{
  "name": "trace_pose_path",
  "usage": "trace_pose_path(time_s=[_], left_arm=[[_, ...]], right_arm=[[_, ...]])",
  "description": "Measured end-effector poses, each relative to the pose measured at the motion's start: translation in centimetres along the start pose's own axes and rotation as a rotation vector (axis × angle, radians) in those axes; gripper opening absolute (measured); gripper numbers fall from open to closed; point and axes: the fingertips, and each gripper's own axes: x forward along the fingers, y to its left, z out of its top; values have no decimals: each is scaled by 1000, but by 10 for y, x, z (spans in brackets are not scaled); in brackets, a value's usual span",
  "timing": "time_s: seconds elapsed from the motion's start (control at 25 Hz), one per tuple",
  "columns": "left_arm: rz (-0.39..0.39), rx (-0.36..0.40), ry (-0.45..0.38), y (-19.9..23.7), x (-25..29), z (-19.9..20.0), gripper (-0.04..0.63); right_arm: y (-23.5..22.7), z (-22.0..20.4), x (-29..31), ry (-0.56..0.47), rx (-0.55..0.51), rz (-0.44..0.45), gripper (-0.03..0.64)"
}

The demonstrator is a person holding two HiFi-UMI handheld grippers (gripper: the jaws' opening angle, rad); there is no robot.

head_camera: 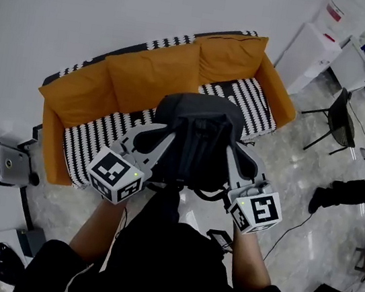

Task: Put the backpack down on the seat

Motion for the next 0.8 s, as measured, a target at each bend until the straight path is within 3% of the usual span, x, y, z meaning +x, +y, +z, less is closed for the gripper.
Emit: trace_pose_path(time_s=[0.8], left_arm=[[-55,-29,52,76,109,3,40]], right_arm=[[-104,-4,105,53,33,-31,38]])
